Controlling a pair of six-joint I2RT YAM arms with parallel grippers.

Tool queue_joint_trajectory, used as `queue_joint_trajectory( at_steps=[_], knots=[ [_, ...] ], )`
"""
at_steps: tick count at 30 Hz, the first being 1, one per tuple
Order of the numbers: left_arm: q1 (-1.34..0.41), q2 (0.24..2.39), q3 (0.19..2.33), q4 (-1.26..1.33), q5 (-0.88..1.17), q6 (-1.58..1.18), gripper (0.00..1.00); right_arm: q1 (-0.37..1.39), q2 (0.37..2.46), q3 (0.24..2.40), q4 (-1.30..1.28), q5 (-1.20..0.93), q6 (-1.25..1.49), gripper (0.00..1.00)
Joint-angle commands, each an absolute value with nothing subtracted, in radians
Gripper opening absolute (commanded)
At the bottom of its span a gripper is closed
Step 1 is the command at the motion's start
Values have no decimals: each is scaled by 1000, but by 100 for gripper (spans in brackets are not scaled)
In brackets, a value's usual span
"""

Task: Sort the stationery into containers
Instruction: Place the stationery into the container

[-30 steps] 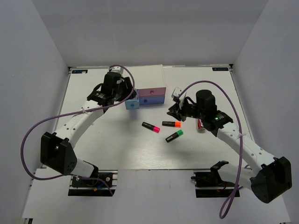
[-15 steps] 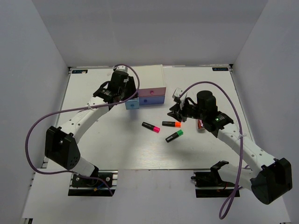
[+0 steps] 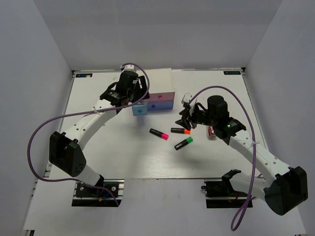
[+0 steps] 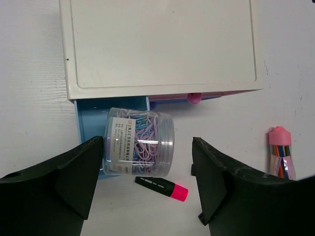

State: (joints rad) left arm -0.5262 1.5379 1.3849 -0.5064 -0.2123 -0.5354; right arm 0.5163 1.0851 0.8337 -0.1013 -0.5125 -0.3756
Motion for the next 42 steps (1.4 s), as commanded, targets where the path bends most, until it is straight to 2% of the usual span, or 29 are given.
queue_joint_trajectory(
  at_steps=[1, 15, 19, 27, 32, 42],
  knots=[
    [-537, 1493, 1402, -512, -242, -529, 82, 511, 1077, 836, -69, -537, -382, 54],
    [-537, 1503, 1393, -532, -261, -529, 80, 508, 1081, 850, -67, -526, -379, 54],
    [-537, 1503, 1382, -532, -261, -520, 74, 508, 1081, 850, -63, -526, -374, 54],
    [-537, 1503, 1371, -532, -261, -520, 54, 503, 1081, 853, -58, -523, -373, 56],
    [-537, 1503, 1371, -532, -261, -511, 49, 502, 1078, 853, -58, -520, -371, 56],
    [-537, 1503, 1371, -552, -317, -470, 49, 499, 1078, 848, -58, -522, -370, 56]
  ],
)
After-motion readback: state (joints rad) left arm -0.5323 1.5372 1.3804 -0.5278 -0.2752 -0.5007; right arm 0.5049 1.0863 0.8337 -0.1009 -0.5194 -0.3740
